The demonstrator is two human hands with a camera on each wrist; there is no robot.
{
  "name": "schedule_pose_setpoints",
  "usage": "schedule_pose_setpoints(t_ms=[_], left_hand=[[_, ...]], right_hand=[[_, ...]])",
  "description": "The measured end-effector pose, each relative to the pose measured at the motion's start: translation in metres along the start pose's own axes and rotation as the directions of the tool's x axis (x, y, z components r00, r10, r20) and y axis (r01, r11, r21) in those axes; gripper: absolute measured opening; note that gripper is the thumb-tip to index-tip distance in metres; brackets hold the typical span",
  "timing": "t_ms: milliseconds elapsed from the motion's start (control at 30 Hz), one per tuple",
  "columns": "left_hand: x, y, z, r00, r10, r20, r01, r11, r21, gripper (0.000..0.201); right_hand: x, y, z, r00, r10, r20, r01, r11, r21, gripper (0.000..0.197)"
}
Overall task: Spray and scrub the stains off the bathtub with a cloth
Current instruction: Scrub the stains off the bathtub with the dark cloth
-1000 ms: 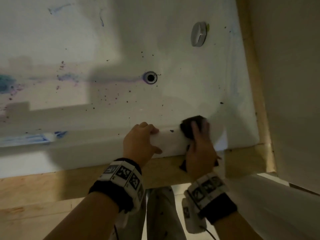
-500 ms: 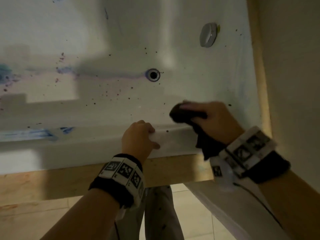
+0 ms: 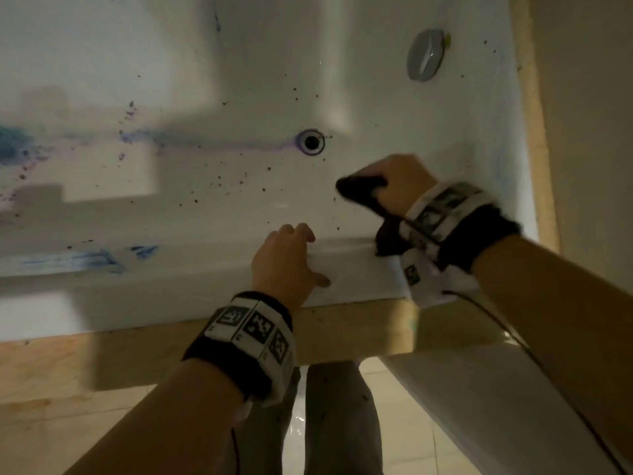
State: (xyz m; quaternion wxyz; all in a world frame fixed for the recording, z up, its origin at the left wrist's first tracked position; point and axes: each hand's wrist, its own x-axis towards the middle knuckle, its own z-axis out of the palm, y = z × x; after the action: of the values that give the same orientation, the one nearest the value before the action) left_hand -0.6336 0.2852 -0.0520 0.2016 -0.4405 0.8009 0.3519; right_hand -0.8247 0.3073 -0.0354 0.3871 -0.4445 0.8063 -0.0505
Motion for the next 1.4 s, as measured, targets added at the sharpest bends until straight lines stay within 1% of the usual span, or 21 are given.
schedule_pose_setpoints(t_ms=[67,100,167,267,300,367,433,500,533,600,700,767,900,967,1033,1100,1167,1233,1300,1333,1400], left_hand=[[0.004,0.003,-0.005,1.000,0.005,0.029,-0.006,1.000,0.026,0.060],[0.006,0.005,-0.006,0.999,0.011,0.040,-0.012,1.000,0.025,0.058],[0.007,0.013,-0.005,0.998,0.036,0.052,-0.036,0.999,0.003,0.053],[0.006,0.033,0.003,0.997,0.076,0.024,-0.076,0.997,-0.018,0.049],[0.006,0.040,0.006,0.997,0.081,0.013,-0.080,0.997,-0.017,0.050],[0.009,0.053,0.013,0.997,0.079,-0.009,-0.079,0.997,-0.024,0.052],[0.010,0.063,0.018,0.997,0.067,-0.027,-0.068,0.997,-0.033,0.055],[0.013,0.073,0.025,0.998,0.050,-0.031,-0.051,0.998,-0.030,0.059],[0.013,0.076,0.028,0.999,0.034,-0.018,-0.035,0.999,-0.035,0.060],[0.014,0.079,0.033,1.000,-0.018,0.011,0.019,0.996,-0.091,0.063],[0.018,0.081,0.035,0.996,-0.089,0.004,0.088,0.978,-0.187,0.066],[0.021,0.083,0.031,0.994,-0.111,0.018,0.112,0.977,-0.180,0.065],[0.027,0.085,0.026,0.992,-0.126,0.026,0.128,0.980,-0.152,0.064],[0.028,0.085,0.027,0.990,-0.140,0.019,0.141,0.976,-0.167,0.063],[0.028,0.086,0.027,0.988,-0.155,0.013,0.155,0.970,-0.185,0.063],[0.028,0.088,0.027,0.986,-0.169,0.012,0.168,0.968,-0.189,0.062],[0.029,0.090,0.026,0.984,-0.177,0.016,0.178,0.968,-0.178,0.061],[0.030,0.091,0.025,0.982,-0.185,0.024,0.186,0.969,-0.165,0.060],[0.030,0.092,0.025,0.982,-0.188,0.021,0.189,0.969,-0.158,0.059],[0.030,0.092,0.025,0.982,-0.189,0.017,0.189,0.971,-0.147,0.059],[0.030,0.091,0.026,0.983,-0.182,0.010,0.182,0.976,-0.116,0.059]], right_hand=[[-0.014,0.024,-0.031,0.990,-0.062,-0.123,0.064,0.998,0.014,0.033],[-0.024,0.036,-0.043,0.988,-0.106,-0.111,0.108,0.994,0.007,0.031],[-0.048,0.058,-0.053,0.981,-0.191,-0.020,0.191,0.982,-0.002,0.031],[-0.080,0.088,-0.030,0.958,-0.267,0.101,0.258,0.962,0.094,0.026],[-0.086,0.097,-0.016,0.958,-0.278,0.077,0.270,0.958,0.092,0.027],[-0.090,0.106,0.012,0.958,-0.285,-0.042,0.283,0.958,-0.047,0.031],[-0.081,0.107,0.034,0.947,-0.311,-0.078,0.297,0.943,-0.153,0.031],[-0.062,0.101,0.036,0.929,-0.343,-0.135,0.321,0.933,-0.161,0.034],[-0.056,0.095,0.029,0.928,-0.312,-0.205,0.297,0.950,-0.102,0.035],[-0.052,0.089,0.007,0.930,-0.139,-0.340,0.193,0.973,0.130,0.039],[-0.062,0.098,-0.029,0.853,0.012,-0.521,0.119,0.969,0.217,0.041],[-0.069,0.120,-0.042,0.832,0.068,-0.551,0.046,0.980,0.191,0.043],[-0.080,0.170,-0.042,0.836,0.260,-0.484,-0.250,0.964,0.087,0.049],[-0.084,0.176,-0.022,0.821,0.268,-0.503,-0.285,0.957,0.045,0.051],[-0.085,0.171,-0.001,0.782,0.234,-0.578,-0.262,0.964,0.036,0.053],[-0.083,0.159,0.013,0.762,0.239,-0.601,-0.245,0.967,0.073,0.053],[-0.081,0.144,0.023,0.783,0.226,-0.580,-0.198,0.974,0.113,0.053],[-0.078,0.126,0.033,0.818,0.102,-0.566,-0.070,0.994,0.079,0.051],[-0.075,0.106,0.048,0.863,-0.048,-0.504,0.064,0.998,0.015,0.047],[-0.072,0.094,0.053,0.879,-0.087,-0.469,0.111,0.993,0.024,0.047],[-0.068,0.072,0.050,0.890,-0.086,-0.447,0.178,0.970,0.168,0.048]])
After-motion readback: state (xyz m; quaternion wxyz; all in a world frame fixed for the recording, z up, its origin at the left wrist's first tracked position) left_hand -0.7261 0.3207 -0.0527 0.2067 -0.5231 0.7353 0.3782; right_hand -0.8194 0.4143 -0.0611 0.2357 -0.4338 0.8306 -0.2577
